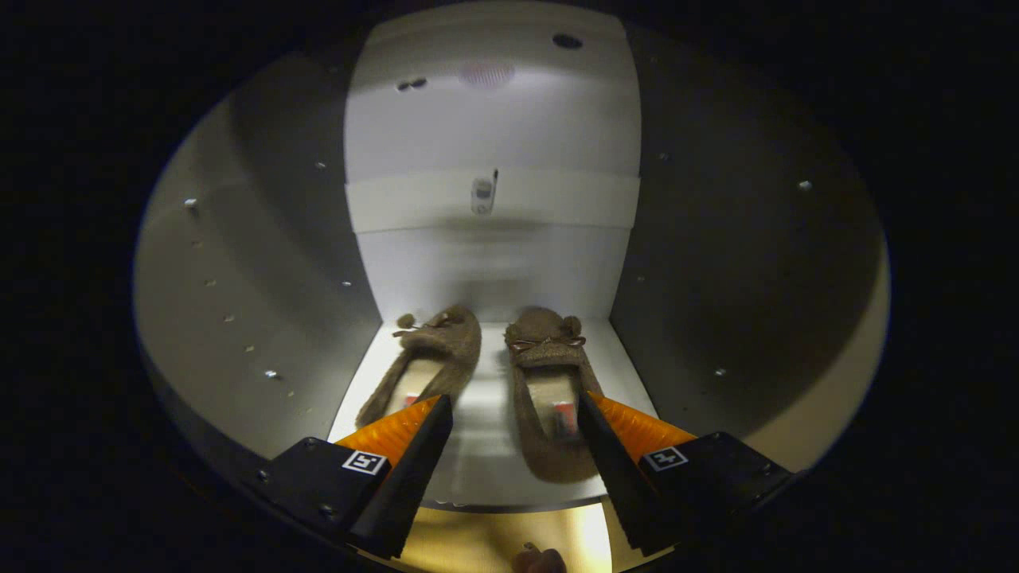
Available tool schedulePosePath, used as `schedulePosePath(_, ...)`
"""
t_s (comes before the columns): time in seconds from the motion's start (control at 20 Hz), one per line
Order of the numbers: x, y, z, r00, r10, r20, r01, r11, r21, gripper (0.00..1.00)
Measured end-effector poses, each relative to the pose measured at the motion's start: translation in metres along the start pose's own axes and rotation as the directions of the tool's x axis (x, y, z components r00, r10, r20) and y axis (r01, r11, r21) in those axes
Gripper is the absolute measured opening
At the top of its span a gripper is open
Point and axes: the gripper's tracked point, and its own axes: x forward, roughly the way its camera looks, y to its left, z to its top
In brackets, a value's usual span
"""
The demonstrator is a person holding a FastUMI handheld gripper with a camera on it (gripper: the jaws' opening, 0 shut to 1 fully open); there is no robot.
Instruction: Open the shoe cabinet door, grab the shoes and put them into the shoe cabinet, then close the shoe cabinet door.
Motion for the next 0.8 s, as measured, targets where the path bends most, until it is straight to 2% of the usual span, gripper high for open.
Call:
schedulePosePath(0.2,-0.099,0.016,0.007,0.987,0.042,0.152,-0.038,0.999,-0.028,1.00)
schedulePosePath(0.45,-0.225,0.022,0.009,0.933,0.056,0.356,-0.050,0.998,-0.025,0.99)
schedulePosePath(0.65,-0.308,0.005,-0.008,0.900,0.041,0.433,-0.042,0.999,-0.007,0.99)
schedulePosePath(0.8,-0.358,-0.026,-0.030,0.899,-0.009,0.439,-0.002,1.000,0.026,0.99)
